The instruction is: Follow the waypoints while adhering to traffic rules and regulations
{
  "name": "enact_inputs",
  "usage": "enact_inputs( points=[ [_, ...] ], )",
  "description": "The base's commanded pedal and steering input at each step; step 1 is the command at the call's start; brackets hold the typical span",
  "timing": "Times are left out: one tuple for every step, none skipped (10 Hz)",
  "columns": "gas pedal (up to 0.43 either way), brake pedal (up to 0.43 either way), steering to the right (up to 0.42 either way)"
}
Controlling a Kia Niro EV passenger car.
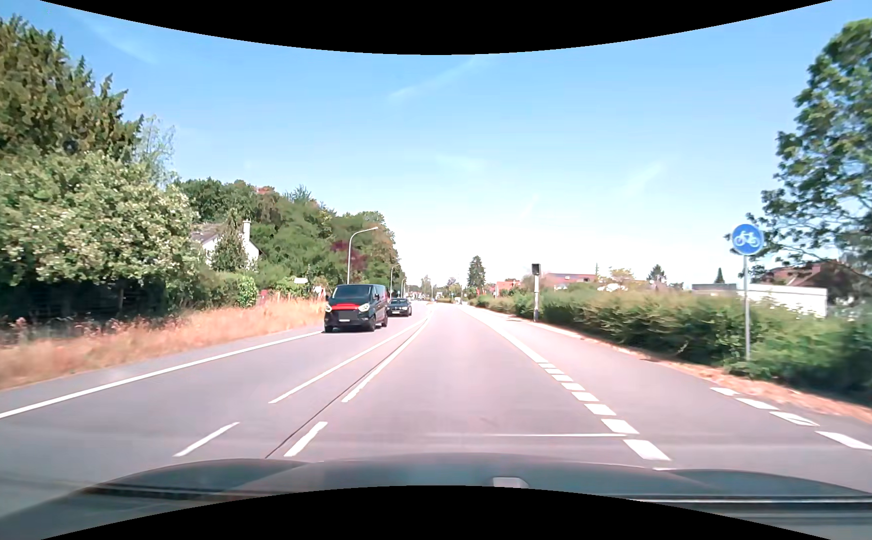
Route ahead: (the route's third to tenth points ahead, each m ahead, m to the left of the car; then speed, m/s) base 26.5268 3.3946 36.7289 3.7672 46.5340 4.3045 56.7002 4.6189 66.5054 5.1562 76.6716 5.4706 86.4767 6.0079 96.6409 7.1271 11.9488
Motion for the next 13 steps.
enact_inputs(
  points=[
    [0.0, 0.0, -0.006],
    [0.0, 0.0, -0.006],
    [0.0, 0.0, -0.006],
    [0.008, 0.0, -0.006],
    [0.008, 0.0, -0.006],
    [0.008, 0.0, -0.006],
    [0.02, 0.0, -0.006],
    [0.028, 0.0, -0.006],
    [0.028, 0.0, -0.006],
    [0.039, 0.0, -0.006],
    [0.039, 0.0, -0.006],
    [0.039, 0.0, -0.006],
    [0.039, 0.0, -0.007]
  ],
)
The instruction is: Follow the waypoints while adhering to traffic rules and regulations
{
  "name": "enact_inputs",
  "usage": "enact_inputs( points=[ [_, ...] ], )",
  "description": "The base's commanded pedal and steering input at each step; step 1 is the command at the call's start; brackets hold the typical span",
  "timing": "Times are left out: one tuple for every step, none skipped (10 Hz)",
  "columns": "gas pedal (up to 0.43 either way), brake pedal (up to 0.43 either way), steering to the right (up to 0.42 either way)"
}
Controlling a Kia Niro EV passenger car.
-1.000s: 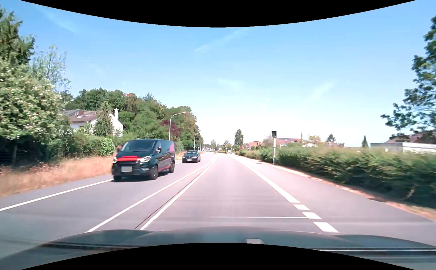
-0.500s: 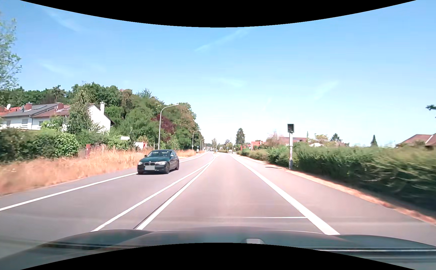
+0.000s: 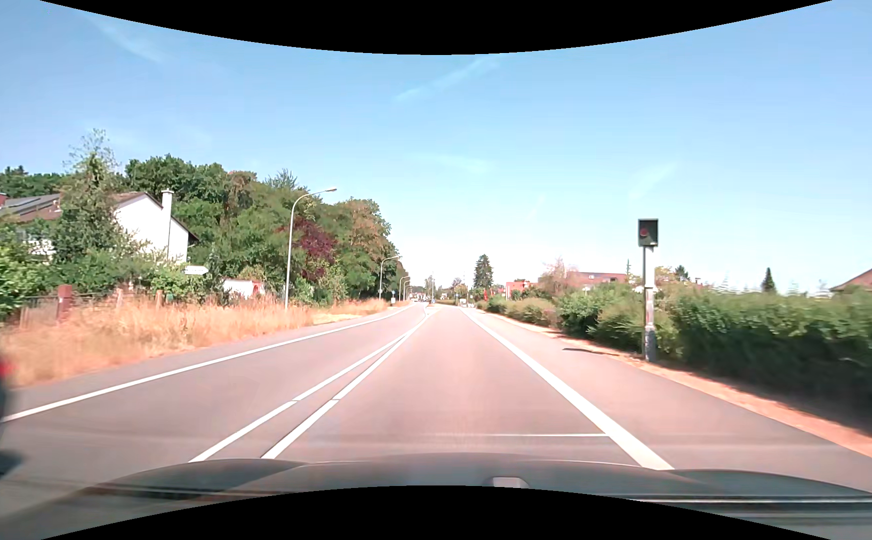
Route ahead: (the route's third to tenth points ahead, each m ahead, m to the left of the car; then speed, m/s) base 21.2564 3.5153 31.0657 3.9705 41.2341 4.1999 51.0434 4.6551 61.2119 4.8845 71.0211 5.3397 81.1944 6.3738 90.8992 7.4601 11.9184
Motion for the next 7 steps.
enact_inputs(
  points=[
    [0.039, 0.0, -0.007],
    [0.039, 0.0, -0.008],
    [0.039, 0.0, -0.008],
    [0.039, 0.0, -0.008],
    [0.039, 0.0, -0.008],
    [0.039, 0.0, -0.008],
    [0.039, 0.0, -0.008]
  ],
)
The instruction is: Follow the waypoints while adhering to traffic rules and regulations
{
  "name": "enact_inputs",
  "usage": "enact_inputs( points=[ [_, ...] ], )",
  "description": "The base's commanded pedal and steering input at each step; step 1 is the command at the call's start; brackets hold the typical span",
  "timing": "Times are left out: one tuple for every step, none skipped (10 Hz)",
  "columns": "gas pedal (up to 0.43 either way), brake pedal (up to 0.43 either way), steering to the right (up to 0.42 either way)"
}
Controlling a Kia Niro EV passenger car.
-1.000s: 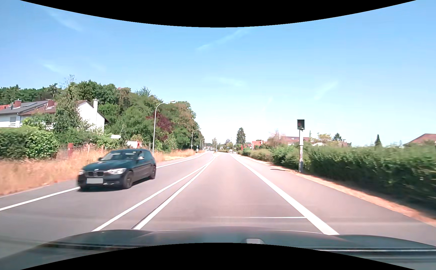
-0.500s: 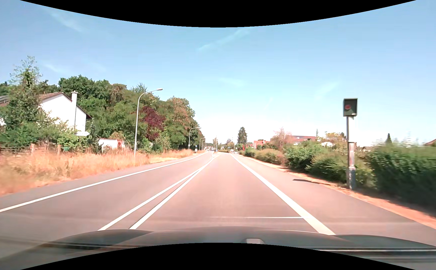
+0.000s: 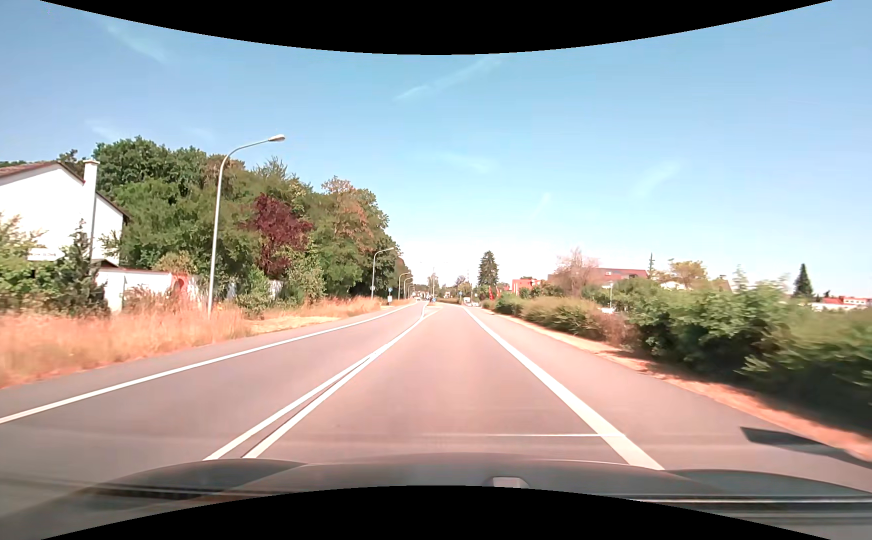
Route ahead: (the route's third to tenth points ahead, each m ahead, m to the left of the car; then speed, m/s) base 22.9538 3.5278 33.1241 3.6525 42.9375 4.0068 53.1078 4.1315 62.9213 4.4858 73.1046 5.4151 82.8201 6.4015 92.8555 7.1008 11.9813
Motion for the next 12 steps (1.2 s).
enact_inputs(
  points=[
    [0.039, 0.0, -0.008],
    [0.039, 0.0, -0.008],
    [0.039, 0.0, -0.008],
    [0.039, 0.0, -0.008],
    [0.039, 0.0, -0.008],
    [0.039, 0.0, -0.008],
    [0.039, 0.0, -0.008],
    [0.039, 0.0, -0.008],
    [0.039, 0.0, -0.008],
    [0.039, 0.0, -0.008],
    [0.039, 0.0, -0.008],
    [0.039, 0.0, -0.008]
  ],
)
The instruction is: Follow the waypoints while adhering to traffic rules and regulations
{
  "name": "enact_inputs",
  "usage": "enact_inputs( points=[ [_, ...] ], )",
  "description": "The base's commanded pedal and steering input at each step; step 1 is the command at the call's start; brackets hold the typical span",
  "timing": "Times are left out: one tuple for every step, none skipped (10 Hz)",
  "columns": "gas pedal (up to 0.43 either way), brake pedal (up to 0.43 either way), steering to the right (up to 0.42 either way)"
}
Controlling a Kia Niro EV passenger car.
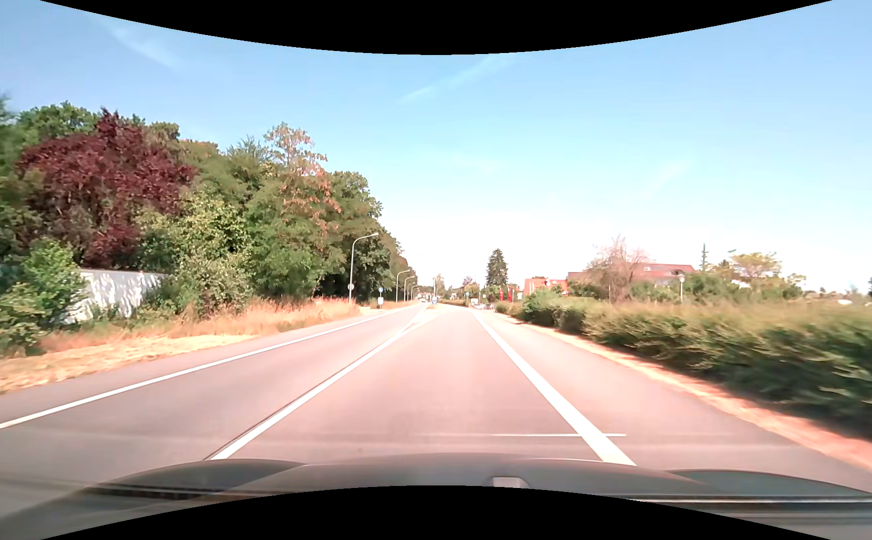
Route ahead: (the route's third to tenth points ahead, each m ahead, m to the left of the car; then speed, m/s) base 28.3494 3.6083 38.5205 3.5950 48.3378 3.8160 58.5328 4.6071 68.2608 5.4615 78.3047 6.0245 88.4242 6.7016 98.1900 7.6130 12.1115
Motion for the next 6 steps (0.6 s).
enact_inputs(
  points=[
    [0.039, 0.0, -0.008],
    [0.039, 0.0, -0.007],
    [0.039, 0.0, -0.008],
    [0.039, 0.0, -0.007],
    [0.039, 0.0, -0.007],
    [0.039, 0.0, -0.007]
  ],
)
